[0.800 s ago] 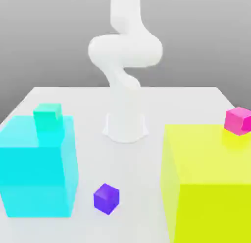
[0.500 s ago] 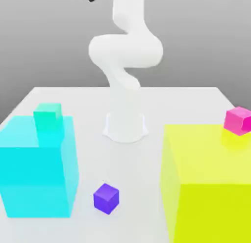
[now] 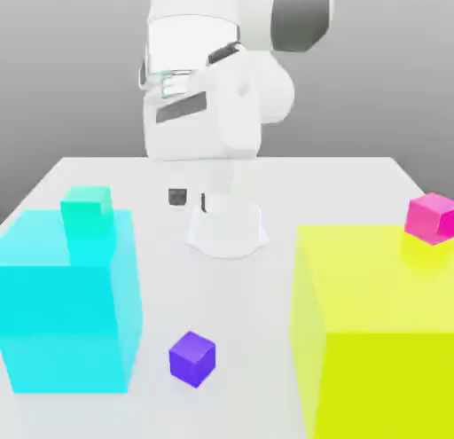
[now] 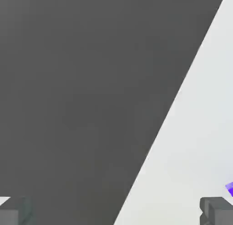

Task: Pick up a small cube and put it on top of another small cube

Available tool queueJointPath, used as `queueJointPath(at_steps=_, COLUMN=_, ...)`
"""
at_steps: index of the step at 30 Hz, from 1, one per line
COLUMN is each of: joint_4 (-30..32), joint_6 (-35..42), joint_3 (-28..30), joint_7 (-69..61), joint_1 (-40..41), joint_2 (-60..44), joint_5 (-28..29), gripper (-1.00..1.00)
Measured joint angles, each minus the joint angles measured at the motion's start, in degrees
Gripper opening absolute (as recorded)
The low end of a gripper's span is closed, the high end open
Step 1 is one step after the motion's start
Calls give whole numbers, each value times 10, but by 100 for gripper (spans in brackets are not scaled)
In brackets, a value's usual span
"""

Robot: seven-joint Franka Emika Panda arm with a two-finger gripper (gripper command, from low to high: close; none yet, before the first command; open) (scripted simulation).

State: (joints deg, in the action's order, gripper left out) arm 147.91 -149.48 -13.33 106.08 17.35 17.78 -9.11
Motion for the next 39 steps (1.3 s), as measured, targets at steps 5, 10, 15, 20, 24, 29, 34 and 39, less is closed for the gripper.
queueJointPath(at_steps=5, joint_4=31, joint_6=-35, joint_3=-25, joint_7=130, joint_1=30, joint_2=-53, joint_5=7, gripper=0)
queueJointPath(at_steps=10, joint_4=62, joint_6=-70, joint_3=-46, joint_7=271, joint_1=58, joint_2=-108, joint_5=29, gripper=0)
queueJointPath(at_steps=15, joint_4=93, joint_6=-105, joint_3=-50, joint_7=427, joint_1=79, joint_2=-163, joint_5=72, gripper=0)
queueJointPath(at_steps=20, joint_4=112, joint_6=-149, joint_3=-14, joint_7=573, joint_1=65, joint_2=-230, joint_5=140, gripper=0)
queueJointPath(at_steps=24, joint_4=99, joint_6=-214, joint_3=78, joint_7=598, joint_1=-22, joint_2=-310, joint_5=164, gripper=0)
queueJointPath(at_steps=29, joint_4=92, joint_6=-244, joint_3=103, joint_7=598, joint_1=-48, joint_2=-345, joint_5=164, gripper=-100)
queueJointPath(at_steps=34, joint_4=95, joint_6=-234, joint_3=101, joint_7=597, joint_1=-46, joint_2=-333, joint_5=162, gripper=-100)
queueJointPath(at_steps=39, joint_4=113, joint_6=-156, joint_3=77, joint_7=562, joint_1=-34, joint_2=-236, joint_5=114, gripper=-100)
